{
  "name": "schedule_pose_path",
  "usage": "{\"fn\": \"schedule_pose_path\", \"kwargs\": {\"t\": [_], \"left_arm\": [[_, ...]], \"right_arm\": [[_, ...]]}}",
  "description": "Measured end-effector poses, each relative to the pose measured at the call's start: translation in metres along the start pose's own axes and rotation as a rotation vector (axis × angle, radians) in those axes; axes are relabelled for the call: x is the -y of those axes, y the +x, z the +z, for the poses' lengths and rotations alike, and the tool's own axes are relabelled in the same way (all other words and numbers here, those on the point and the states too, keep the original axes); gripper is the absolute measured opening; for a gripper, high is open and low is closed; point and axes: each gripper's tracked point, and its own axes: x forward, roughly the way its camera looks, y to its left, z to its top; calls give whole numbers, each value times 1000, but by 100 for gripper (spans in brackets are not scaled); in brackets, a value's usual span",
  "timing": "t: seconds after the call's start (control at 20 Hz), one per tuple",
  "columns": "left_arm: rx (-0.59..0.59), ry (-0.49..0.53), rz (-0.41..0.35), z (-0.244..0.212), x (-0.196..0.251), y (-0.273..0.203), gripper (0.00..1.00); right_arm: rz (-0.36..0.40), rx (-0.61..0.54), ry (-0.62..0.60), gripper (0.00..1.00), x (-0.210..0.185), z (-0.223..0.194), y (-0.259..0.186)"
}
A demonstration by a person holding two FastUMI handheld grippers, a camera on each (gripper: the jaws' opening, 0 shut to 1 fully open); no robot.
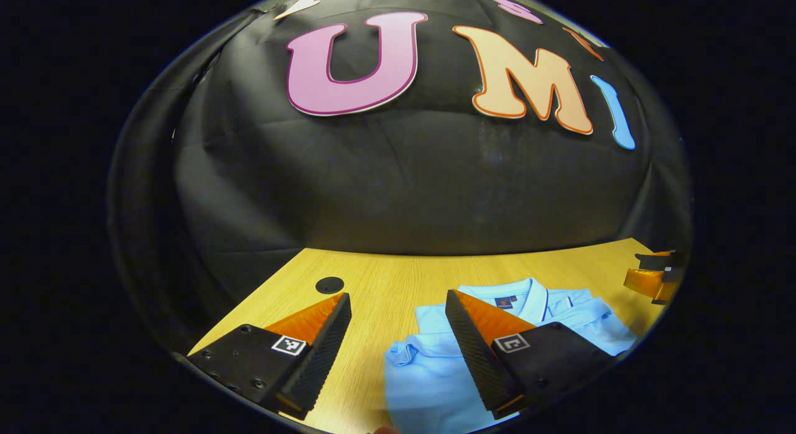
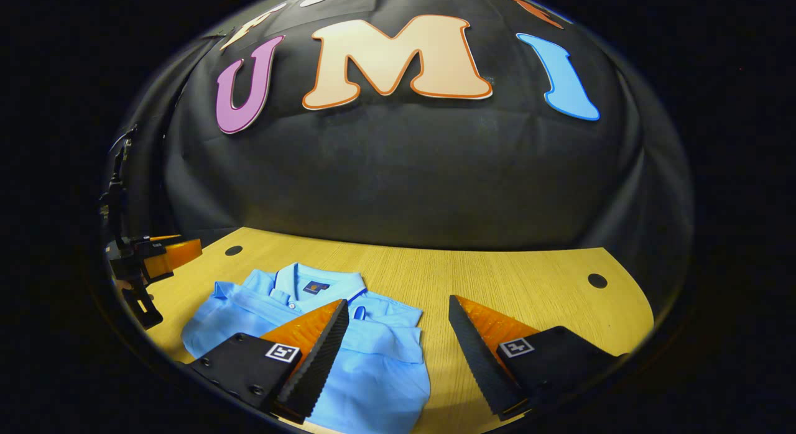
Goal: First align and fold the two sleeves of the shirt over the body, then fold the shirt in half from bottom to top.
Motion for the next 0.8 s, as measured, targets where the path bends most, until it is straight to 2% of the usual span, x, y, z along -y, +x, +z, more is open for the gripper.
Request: {"fn": "schedule_pose_path", "kwargs": {"t": [0.15, 0.3, 0.5, 0.8], "left_arm": [[21, -21, -27, 3, 8, -23, 93], [73, 5, -20, 8, 8, -46, 93], [102, 12, -48, 7, 19, -79, 94], [155, 25, -64, -6, 26, -125, 93]], "right_arm": [[0, 41, 1, 100, -1, 6, -22], [9, 104, 37, 100, -2, 19, -52], [18, 206, 69, 100, 0, 34, -97], [41, 285, 79, 99, -7, 23, -154]]}}
